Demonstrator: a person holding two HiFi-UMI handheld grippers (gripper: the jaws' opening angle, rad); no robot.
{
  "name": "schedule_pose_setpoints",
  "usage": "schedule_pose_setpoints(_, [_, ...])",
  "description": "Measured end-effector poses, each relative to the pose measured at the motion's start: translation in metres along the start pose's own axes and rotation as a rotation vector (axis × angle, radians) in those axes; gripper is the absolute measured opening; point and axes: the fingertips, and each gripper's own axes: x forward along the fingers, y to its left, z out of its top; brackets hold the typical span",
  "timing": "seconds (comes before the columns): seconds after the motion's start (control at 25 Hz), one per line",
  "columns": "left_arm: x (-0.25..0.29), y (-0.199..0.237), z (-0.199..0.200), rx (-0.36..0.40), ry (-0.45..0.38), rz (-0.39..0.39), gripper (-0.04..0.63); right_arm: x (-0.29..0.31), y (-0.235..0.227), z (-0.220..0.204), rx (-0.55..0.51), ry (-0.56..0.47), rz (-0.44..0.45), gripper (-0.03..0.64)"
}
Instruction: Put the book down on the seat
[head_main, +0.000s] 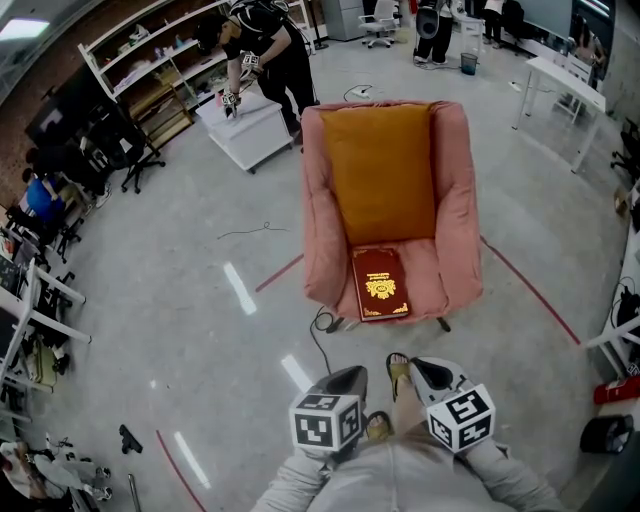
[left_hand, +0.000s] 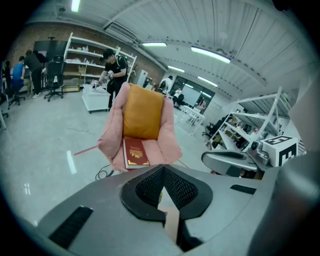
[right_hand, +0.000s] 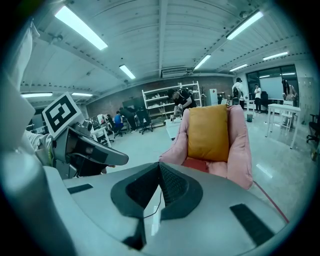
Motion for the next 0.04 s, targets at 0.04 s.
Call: schedule_pose_setpoints(0.04, [0.0004,0.0009,0.0009,-0.002,0.000,-0.001,0.006,0.0015,0.0002,0.0007,-0.001,0.001,0.001,0.005])
